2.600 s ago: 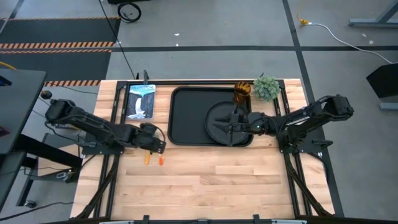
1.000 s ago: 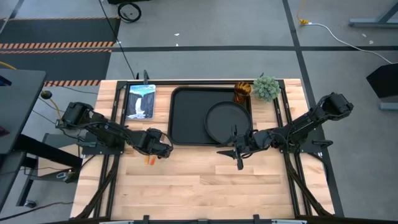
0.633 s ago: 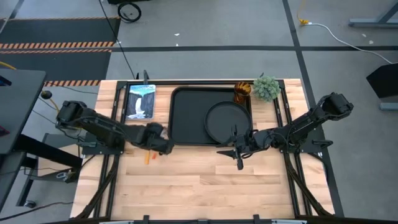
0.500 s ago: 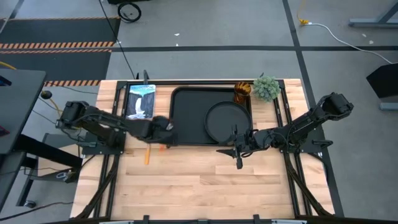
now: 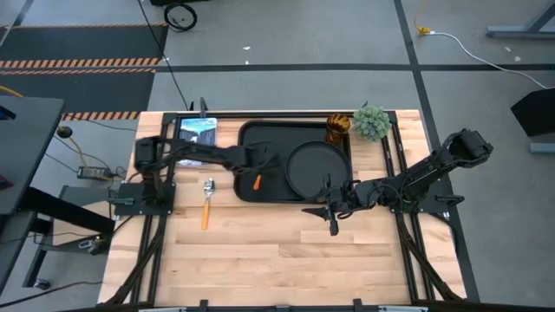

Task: Pick and place plate/cup/fork/spoon on tray
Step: Put the orange fork on the black tray to the left of the black plate

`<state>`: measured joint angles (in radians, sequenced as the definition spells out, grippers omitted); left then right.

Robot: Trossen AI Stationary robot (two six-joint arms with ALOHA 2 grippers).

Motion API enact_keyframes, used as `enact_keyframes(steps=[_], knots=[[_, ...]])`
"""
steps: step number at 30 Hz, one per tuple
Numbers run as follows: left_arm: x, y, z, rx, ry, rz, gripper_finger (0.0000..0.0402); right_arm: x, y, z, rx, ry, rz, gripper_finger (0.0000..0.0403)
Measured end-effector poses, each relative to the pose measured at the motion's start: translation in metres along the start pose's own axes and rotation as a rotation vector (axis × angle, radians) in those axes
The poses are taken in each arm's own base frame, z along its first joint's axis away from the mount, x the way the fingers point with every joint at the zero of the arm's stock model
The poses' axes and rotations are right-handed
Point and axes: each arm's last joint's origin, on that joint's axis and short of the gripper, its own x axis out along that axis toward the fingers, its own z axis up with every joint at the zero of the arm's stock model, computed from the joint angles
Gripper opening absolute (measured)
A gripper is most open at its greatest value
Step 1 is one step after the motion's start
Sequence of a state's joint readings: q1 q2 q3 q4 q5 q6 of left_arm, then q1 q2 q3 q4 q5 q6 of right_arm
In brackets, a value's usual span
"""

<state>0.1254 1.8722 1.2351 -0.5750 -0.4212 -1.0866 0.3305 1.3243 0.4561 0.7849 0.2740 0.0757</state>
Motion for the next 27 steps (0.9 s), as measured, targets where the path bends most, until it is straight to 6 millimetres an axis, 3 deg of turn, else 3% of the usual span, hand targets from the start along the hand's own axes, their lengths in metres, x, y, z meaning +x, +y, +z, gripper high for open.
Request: enact_keyframes(steps=[4,9,22,27], knots=[[0.023,-0.004,0.005,-0.03,0.041,0.019,0.0018,0.0,0.001,0.0,0.0,0.002,0.008,0.0114],[0.032,-0.005,0.007,-0.092,0.049,0.017,0.0018,0.0,0.001,0.0,0.0,0.002,0.016,0.0114],[0.033,-0.005,0.006,-0.187,0.06,0.028,0.0019,0.0,0.003,0.0,0.003,0.004,0.068,0.0114],[0.033,-0.005,0.006,-0.186,0.061,0.028,0.0042,0.0,0.003,0.0,0.002,0.005,0.071,0.0114]])
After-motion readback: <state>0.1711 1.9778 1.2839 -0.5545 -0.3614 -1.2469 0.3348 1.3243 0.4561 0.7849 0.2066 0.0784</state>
